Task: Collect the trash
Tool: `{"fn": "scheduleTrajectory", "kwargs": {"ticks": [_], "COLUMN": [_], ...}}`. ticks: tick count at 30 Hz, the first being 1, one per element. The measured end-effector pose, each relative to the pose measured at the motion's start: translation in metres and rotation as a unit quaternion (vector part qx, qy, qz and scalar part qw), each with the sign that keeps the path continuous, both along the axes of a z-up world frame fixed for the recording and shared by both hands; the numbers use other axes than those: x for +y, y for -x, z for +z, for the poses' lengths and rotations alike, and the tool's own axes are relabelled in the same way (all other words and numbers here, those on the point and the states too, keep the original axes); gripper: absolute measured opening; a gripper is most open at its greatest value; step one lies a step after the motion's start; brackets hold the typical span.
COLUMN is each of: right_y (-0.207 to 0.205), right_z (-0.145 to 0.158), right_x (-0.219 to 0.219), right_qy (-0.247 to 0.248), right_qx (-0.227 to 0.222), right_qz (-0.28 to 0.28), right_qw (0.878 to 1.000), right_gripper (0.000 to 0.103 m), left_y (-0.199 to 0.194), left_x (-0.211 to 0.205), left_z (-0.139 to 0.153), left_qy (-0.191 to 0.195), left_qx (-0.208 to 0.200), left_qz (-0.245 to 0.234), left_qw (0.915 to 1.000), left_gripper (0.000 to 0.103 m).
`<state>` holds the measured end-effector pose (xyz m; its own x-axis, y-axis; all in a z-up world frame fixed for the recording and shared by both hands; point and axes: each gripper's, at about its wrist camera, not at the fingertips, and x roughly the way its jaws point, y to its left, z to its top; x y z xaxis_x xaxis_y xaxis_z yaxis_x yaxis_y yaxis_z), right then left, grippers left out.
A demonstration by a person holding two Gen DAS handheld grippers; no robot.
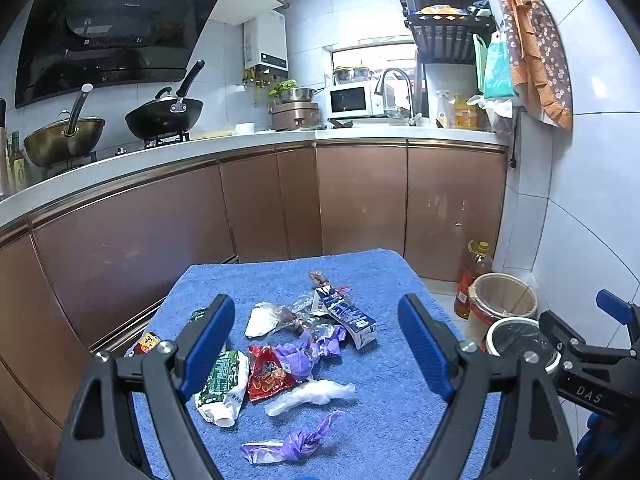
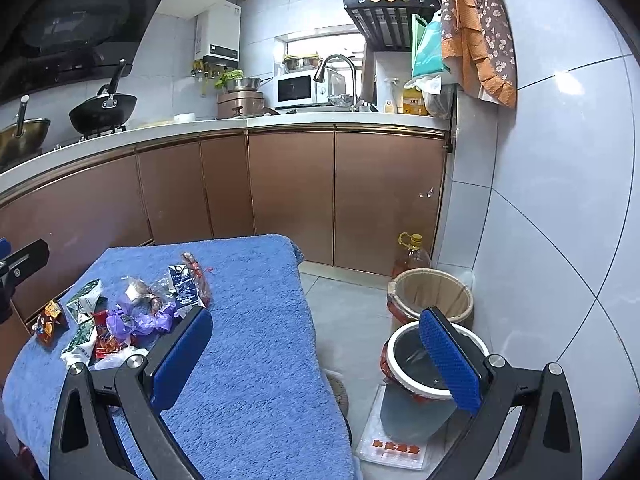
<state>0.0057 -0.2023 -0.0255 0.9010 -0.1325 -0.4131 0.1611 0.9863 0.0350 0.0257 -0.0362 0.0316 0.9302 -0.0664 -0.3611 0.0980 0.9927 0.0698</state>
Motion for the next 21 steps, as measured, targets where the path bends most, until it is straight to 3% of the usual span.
{"fn": "scheduleTrajectory", "kwargs": {"ticks": [21], "right_y": [0.0071], "right_z": [0.0024], "right_x": [-0.0025], "right_qy": [0.002], "right_qx": [-0.014], "right_qz": [-0.016], "right_qw": [1.0], "right_gripper": [0.103], "left_y": [0.002], "left_x": [0.0], "left_z": [0.0018], "left_qy": [-0.003], "left_qx": [-0.016], "left_qz": [0.006], "left_qw": [0.9998], "left_gripper": [0.083]}}
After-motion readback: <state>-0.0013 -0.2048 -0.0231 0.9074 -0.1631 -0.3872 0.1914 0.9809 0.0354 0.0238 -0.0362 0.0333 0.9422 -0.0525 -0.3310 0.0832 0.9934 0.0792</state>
